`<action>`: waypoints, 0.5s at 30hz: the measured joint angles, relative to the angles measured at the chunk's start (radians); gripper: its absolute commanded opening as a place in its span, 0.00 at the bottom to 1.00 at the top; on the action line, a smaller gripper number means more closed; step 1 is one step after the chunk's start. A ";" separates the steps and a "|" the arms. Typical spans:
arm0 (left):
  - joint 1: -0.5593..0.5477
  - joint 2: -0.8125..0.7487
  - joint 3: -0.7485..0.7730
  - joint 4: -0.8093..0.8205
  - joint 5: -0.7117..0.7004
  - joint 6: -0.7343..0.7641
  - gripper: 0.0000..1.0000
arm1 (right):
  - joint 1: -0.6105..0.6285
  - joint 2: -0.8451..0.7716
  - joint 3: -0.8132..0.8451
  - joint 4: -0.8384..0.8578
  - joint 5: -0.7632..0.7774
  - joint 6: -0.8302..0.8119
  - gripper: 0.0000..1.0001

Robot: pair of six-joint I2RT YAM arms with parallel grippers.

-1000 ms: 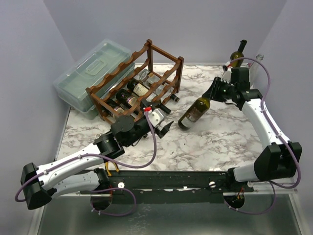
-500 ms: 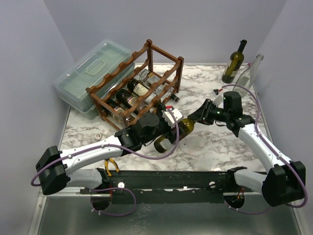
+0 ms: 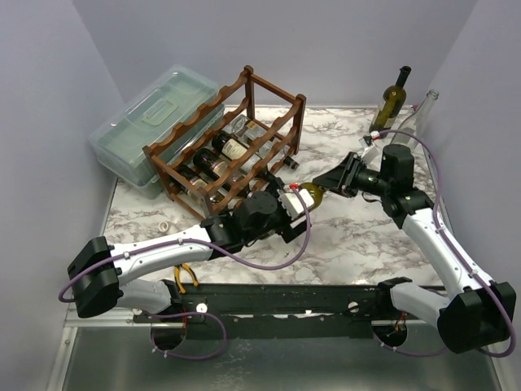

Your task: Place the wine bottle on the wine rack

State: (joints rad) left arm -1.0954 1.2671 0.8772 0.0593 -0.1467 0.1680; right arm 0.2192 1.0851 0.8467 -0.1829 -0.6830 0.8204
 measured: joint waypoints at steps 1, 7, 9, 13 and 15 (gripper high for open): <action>-0.002 0.003 0.000 -0.002 -0.019 0.009 0.98 | 0.000 -0.001 0.001 0.006 -0.007 0.006 0.01; -0.006 0.014 0.000 -0.015 -0.117 0.055 0.92 | 0.000 -0.022 0.004 0.016 -0.041 0.024 0.01; -0.012 0.014 0.000 -0.015 -0.138 0.069 0.85 | 0.000 -0.024 0.009 0.021 -0.050 0.028 0.01; -0.018 0.014 0.000 -0.012 -0.158 0.094 0.48 | 0.000 -0.026 0.011 0.042 -0.054 0.031 0.04; -0.022 0.014 0.000 -0.015 -0.163 0.114 0.30 | 0.000 -0.026 0.011 0.053 -0.060 0.023 0.18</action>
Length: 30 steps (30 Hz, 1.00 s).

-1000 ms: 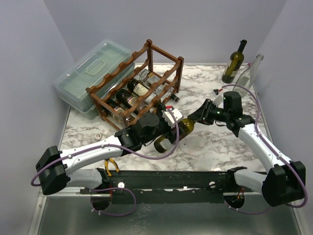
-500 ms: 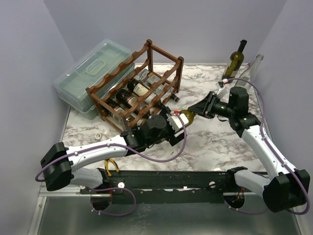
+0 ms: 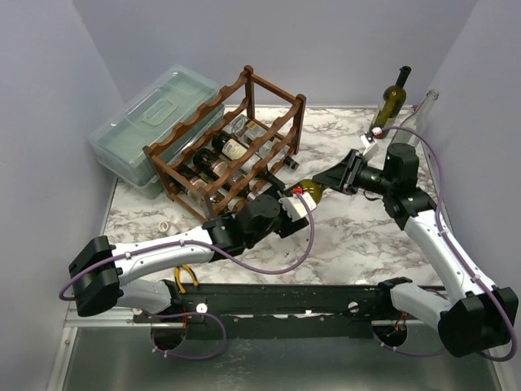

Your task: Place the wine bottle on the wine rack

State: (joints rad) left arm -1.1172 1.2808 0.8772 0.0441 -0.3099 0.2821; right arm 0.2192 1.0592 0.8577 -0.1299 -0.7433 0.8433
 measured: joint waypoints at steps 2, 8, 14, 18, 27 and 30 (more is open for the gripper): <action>-0.003 -0.002 0.000 0.003 -0.008 0.016 0.11 | 0.000 0.000 0.002 -0.001 -0.008 -0.006 0.33; 0.002 -0.032 -0.030 0.003 -0.031 0.116 0.00 | 0.000 0.003 0.096 -0.157 -0.032 -0.130 0.68; 0.009 -0.114 -0.128 0.005 0.003 0.266 0.00 | 0.000 0.027 0.195 -0.397 -0.032 -0.359 0.78; 0.002 -0.181 -0.216 0.007 0.083 0.407 0.00 | 0.005 0.043 0.207 -0.537 -0.029 -0.491 0.83; -0.003 -0.298 -0.307 0.010 0.194 0.621 0.00 | 0.174 0.046 0.122 -0.621 -0.064 -0.576 0.85; -0.002 -0.322 -0.318 0.014 0.212 0.661 0.00 | 0.255 0.043 0.103 -0.629 -0.064 -0.579 0.84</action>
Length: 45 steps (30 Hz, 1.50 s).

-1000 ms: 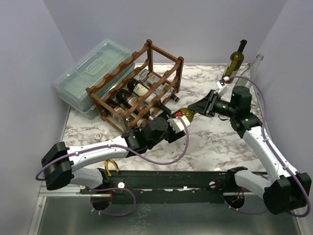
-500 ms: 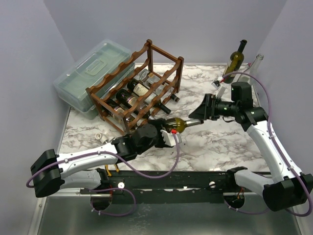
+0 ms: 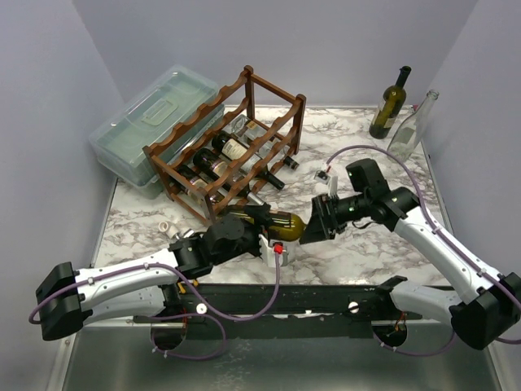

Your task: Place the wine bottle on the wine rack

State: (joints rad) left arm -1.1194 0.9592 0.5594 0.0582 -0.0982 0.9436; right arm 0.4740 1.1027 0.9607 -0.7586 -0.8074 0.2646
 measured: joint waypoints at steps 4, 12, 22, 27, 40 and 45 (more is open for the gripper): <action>0.000 -0.030 -0.018 -0.009 0.012 0.042 0.00 | 0.081 -0.013 -0.010 -0.006 -0.001 -0.003 0.80; 0.000 -0.034 -0.020 -0.060 0.062 0.095 0.00 | 0.124 -0.018 -0.019 -0.007 0.013 -0.003 0.72; -0.001 -0.043 -0.020 -0.068 0.103 0.100 0.00 | 0.161 -0.008 -0.034 -0.006 0.013 -0.004 0.39; -0.001 -0.043 -0.021 -0.070 0.107 0.089 0.81 | 0.161 0.010 -0.032 -0.012 0.036 -0.026 0.01; 0.000 -0.131 0.039 0.028 0.124 -0.152 0.99 | 0.166 -0.045 -0.045 -0.032 0.293 -0.004 0.01; 0.057 -0.193 0.119 0.087 0.054 -0.337 0.99 | 0.166 -0.051 -0.051 -0.046 0.297 -0.004 0.00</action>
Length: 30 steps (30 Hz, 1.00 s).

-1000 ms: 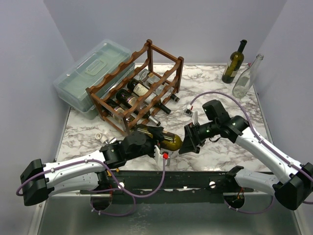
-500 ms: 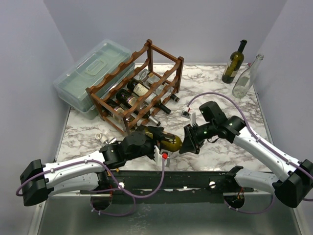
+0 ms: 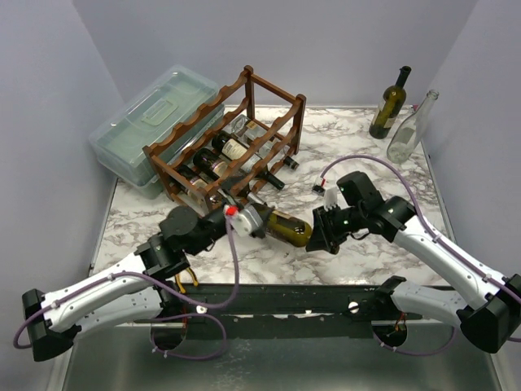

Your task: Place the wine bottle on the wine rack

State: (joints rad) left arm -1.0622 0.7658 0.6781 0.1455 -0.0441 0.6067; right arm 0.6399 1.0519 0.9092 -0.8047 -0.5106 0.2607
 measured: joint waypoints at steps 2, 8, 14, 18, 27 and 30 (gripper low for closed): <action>0.048 -0.034 0.022 0.040 -0.065 -0.089 0.99 | 0.000 -0.004 -0.005 0.003 -0.012 0.001 0.00; 0.157 -0.093 0.061 0.113 -0.366 -0.265 0.99 | 0.000 -0.019 -0.013 0.063 -0.061 0.022 0.01; 0.191 -0.091 0.061 0.149 -0.621 -0.309 0.99 | 0.000 0.003 -0.013 0.141 -0.100 0.057 0.00; 0.199 -0.063 0.061 0.153 -0.695 -0.314 0.98 | 0.000 0.017 -0.013 0.190 -0.115 0.080 0.00; 0.200 -0.010 0.068 0.139 -0.729 -0.313 0.96 | 0.000 0.031 0.004 0.244 -0.150 0.102 0.01; 0.200 -0.010 0.068 0.138 -0.731 -0.313 0.96 | 0.000 0.037 0.005 0.266 -0.164 0.109 0.00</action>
State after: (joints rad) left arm -0.8627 0.7559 0.7460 0.2832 -0.7750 0.2939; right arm 0.6403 1.0889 0.9138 -0.5385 -0.6750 0.3702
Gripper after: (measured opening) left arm 0.966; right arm 0.336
